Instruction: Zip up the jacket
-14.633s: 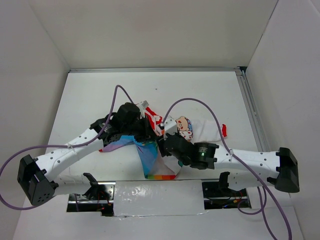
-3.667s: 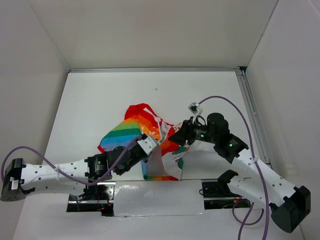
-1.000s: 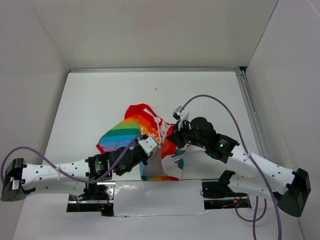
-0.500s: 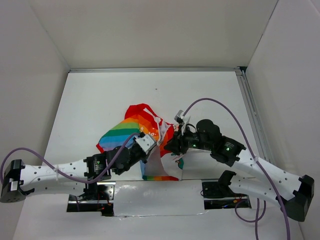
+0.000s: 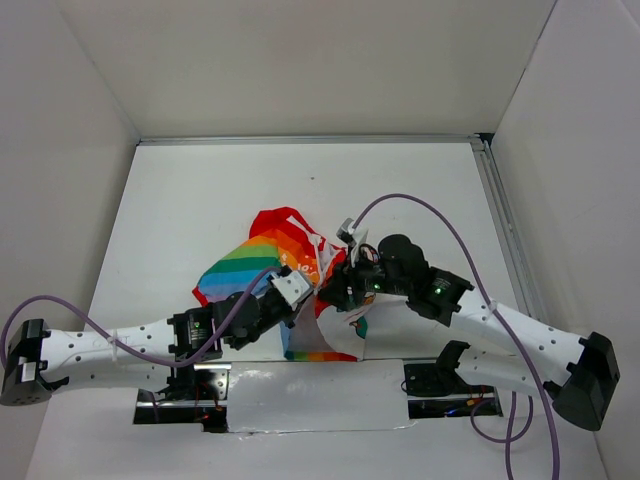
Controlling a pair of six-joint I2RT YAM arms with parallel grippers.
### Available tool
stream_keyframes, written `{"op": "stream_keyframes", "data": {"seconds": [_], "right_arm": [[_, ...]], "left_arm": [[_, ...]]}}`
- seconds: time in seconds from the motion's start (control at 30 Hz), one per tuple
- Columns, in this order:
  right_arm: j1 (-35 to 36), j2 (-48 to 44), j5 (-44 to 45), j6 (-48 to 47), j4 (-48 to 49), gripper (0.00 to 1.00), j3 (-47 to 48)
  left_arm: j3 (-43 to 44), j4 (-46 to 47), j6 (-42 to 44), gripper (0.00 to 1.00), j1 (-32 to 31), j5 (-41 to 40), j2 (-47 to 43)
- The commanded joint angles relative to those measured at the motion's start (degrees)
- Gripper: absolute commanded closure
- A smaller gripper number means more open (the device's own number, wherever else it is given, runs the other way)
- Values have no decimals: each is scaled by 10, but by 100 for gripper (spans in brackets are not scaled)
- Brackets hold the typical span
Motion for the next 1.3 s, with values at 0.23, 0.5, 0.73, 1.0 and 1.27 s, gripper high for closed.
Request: {"op": "stream_keyframes", "data": {"seconds": [0.23, 0.5, 0.73, 1.0, 1.27], "right_arm": [[5, -8, -73, -40, 70, 38, 1], [6, -2, -78, -52, 64, 56, 7], [6, -9, -34, -35, 45, 96, 7], [6, -33, 47, -20, -13, 100, 16], [5, -17, 139, -6, -92, 100, 51]], "left_arm": [[-1, 52, 1, 100, 2, 14, 0], [0, 52, 4, 100, 1, 16, -3], [-4, 51, 2, 100, 2, 6, -9], [-10, 53, 0, 100, 2, 2, -15], [-13, 42, 1, 100, 3, 2, -19]]}}
